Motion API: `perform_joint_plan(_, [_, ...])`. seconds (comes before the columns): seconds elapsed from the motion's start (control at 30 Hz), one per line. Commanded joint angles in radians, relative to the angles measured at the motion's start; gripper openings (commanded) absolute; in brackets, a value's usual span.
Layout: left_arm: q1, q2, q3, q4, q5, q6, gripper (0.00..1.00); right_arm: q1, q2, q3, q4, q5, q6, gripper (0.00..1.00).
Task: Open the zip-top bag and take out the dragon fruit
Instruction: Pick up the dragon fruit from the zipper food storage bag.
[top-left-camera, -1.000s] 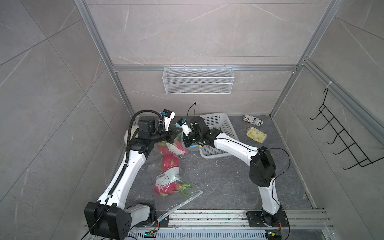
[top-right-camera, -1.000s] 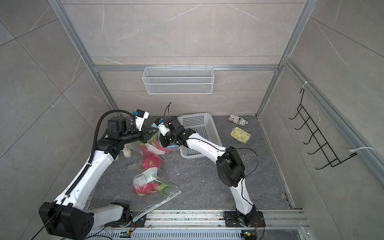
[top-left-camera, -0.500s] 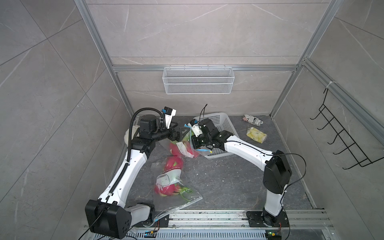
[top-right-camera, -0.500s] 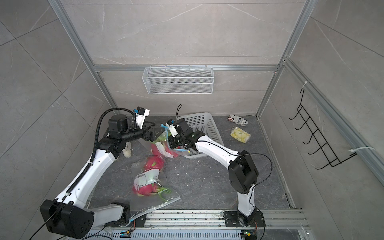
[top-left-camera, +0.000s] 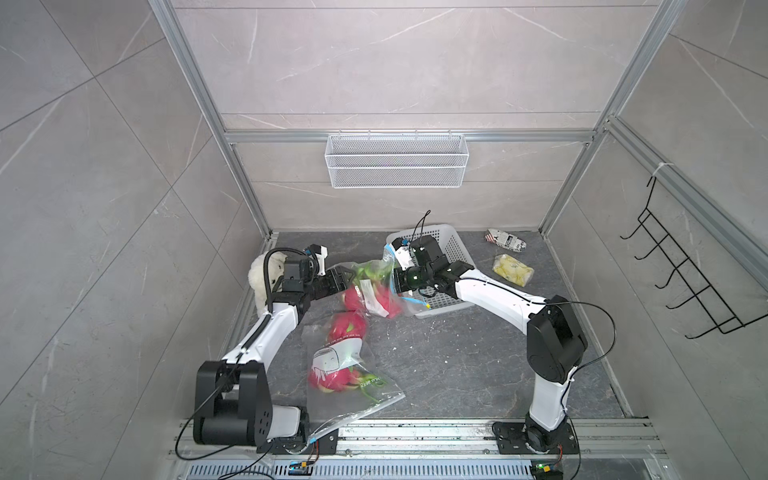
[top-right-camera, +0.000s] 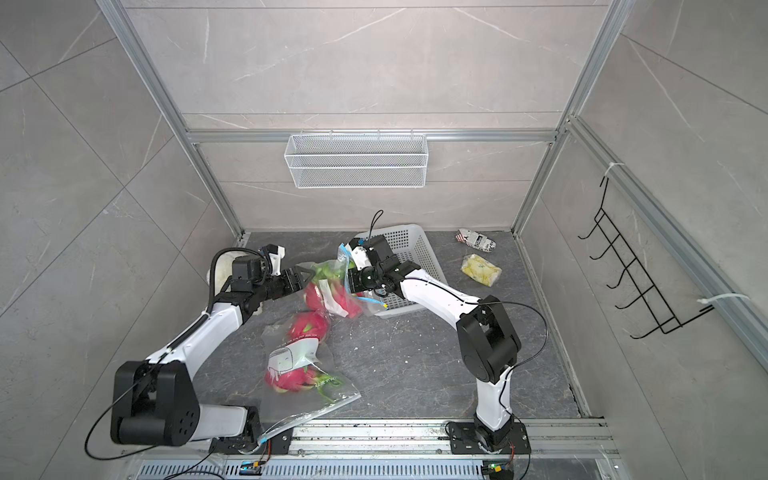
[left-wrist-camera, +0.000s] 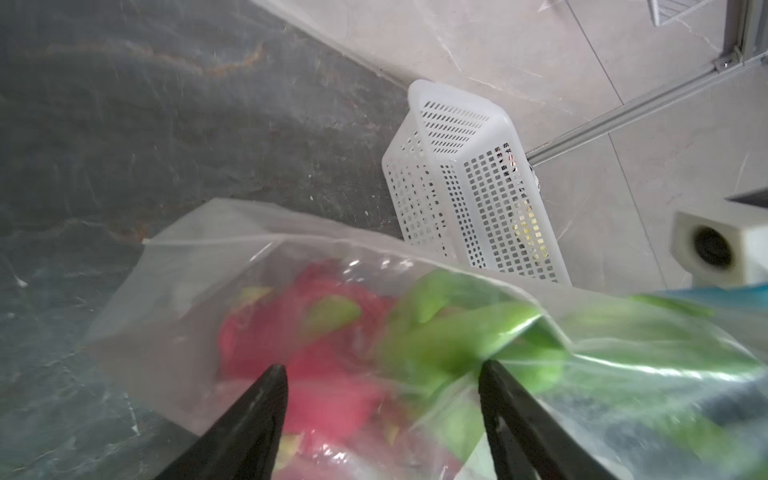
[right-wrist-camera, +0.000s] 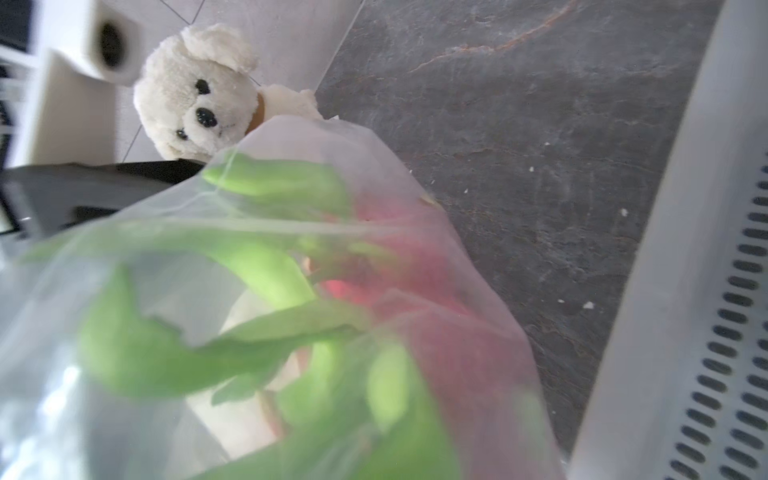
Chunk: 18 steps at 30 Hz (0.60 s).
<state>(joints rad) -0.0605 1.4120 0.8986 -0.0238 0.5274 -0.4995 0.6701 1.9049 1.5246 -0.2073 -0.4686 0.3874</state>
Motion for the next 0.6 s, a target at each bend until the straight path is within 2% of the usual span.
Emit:
perform_joint_plan(0.0, [0.021, 0.022, 0.012, 0.122, 0.062, -0.105, 0.71, 0.013, 0.017, -0.024, 0.065, -0.076, 0.015, 0.0])
perform_joint_plan(0.03, [0.022, 0.031, 0.008, 0.129, 0.064, -0.114, 0.71, 0.012, 0.017, -0.033, 0.079, -0.079, 0.016, 0.0])
perform_joint_plan(0.13, [0.019, 0.059, -0.02, 0.166, 0.076, -0.138, 0.66, 0.013, 0.034, -0.027, 0.103, -0.098, 0.02, 0.11])
perform_joint_plan(0.23, [0.017, 0.097, -0.039, 0.205, 0.095, -0.169, 0.59, 0.013, 0.063, -0.004, 0.111, -0.114, 0.019, 0.19])
perform_joint_plan(0.3, [0.013, 0.128, -0.044, 0.227, 0.124, -0.184, 0.53, 0.014, 0.086, 0.02, 0.118, -0.129, 0.019, 0.28])
perform_joint_plan(0.37, [0.011, 0.145, -0.046, 0.245, 0.143, -0.199, 0.51, 0.014, 0.107, 0.044, 0.116, -0.136, 0.021, 0.3])
perform_joint_plan(0.43, [0.007, 0.153, -0.057, 0.274, 0.148, -0.213, 0.46, 0.016, 0.128, 0.071, 0.097, -0.135, 0.016, 0.36])
perform_joint_plan(0.5, [0.004, 0.157, -0.062, 0.294, 0.161, -0.223, 0.45, 0.021, 0.147, 0.093, 0.069, -0.132, 0.007, 0.42])
perform_joint_plan(0.53, [0.005, 0.157, -0.064, 0.297, 0.163, -0.223, 0.45, 0.023, 0.155, 0.102, 0.061, -0.13, 0.006, 0.51])
perform_joint_plan(0.57, [0.004, 0.155, -0.067, 0.3, 0.161, -0.223, 0.45, 0.024, 0.161, 0.11, 0.054, -0.127, 0.001, 0.53])
